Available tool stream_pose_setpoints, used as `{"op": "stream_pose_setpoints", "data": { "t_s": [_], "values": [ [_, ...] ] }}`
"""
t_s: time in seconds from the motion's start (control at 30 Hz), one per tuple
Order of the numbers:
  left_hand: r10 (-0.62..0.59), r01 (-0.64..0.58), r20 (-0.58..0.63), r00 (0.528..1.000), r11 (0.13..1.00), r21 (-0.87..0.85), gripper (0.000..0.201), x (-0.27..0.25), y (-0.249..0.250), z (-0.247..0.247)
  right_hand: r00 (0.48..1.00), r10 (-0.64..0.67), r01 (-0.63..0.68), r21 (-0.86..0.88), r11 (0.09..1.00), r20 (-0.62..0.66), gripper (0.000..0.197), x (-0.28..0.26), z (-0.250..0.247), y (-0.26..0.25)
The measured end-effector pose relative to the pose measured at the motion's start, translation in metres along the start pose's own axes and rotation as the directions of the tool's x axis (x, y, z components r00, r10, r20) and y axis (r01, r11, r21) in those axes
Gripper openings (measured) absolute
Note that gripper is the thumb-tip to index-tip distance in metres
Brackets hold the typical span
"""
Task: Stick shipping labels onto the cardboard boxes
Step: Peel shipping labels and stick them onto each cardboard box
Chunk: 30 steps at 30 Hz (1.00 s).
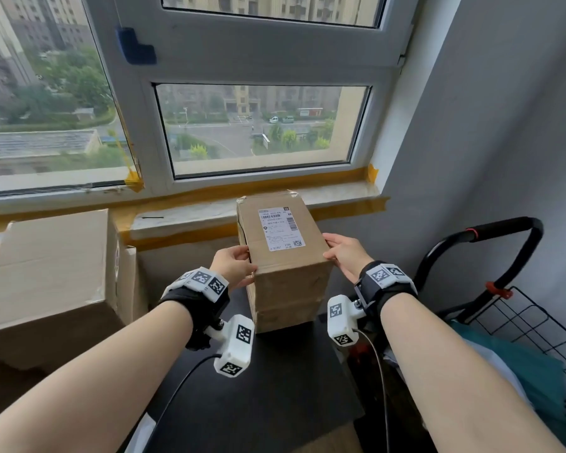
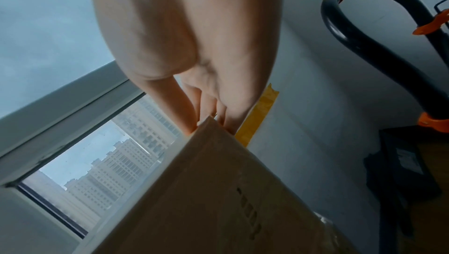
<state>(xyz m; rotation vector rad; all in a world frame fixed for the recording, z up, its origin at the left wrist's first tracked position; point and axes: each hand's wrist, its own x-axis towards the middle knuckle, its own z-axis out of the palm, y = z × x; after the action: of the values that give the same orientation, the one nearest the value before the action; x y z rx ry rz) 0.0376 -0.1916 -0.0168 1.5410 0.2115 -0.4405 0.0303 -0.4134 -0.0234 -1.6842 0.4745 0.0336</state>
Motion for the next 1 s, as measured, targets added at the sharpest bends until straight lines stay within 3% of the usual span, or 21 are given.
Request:
{"op": "stream_pose_setpoints", "data": {
  "t_s": [0.1, 0.17, 0.27, 0.37, 0.5, 0.7, 0.8, 1.0],
  "values": [
    [0.009, -0.008, -0.003, 1.0, 0.993, 0.119, 0.06, 0.008, -0.006, -0.003, 1.0, -0.012, 0.012, -0.131, 0.991, 0.003, 0.061, -0.004, 0.001, 0.0],
    [0.074, -0.067, -0.014, 0.997, 0.954, 0.292, 0.057, 0.006, -0.006, -0.007, 0.999, -0.046, 0.048, -0.273, 0.961, 0.01, 0.057, -0.011, 0.003, -0.006],
    [0.25, -0.159, -0.056, 0.967, 0.755, 0.636, 0.043, -0.006, 0.0, -0.02, 0.992, -0.123, 0.114, -0.555, 0.824, 0.021, 0.048, -0.028, 0.012, -0.017],
    [0.371, -0.191, -0.018, 0.928, 0.518, 0.834, 0.038, -0.027, 0.009, -0.045, 0.978, -0.197, 0.179, -0.76, 0.625, 0.068, 0.043, -0.052, 0.031, -0.031],
    [0.469, -0.189, 0.064, 0.881, 0.224, 0.956, 0.036, -0.056, 0.015, -0.09, 0.94, -0.286, 0.302, -0.847, 0.437, 0.188, 0.041, -0.081, 0.073, -0.045],
    [0.56, -0.136, 0.13, 0.819, -0.031, 0.99, 0.026, -0.092, -0.001, -0.176, 0.877, -0.328, 0.449, -0.84, 0.306, 0.35, 0.037, -0.108, 0.163, -0.049],
    [0.563, -0.101, 0.132, 0.816, -0.086, 0.991, 0.026, -0.106, -0.012, -0.219, 0.843, -0.344, 0.508, -0.822, 0.257, 0.413, 0.039, -0.12, 0.211, -0.049],
    [0.532, -0.02, 0.039, 0.846, -0.041, 0.999, 0.021, -0.123, -0.031, -0.293, 0.789, -0.338, 0.593, -0.779, 0.201, 0.513, 0.037, -0.137, 0.296, -0.045]
  ]
}}
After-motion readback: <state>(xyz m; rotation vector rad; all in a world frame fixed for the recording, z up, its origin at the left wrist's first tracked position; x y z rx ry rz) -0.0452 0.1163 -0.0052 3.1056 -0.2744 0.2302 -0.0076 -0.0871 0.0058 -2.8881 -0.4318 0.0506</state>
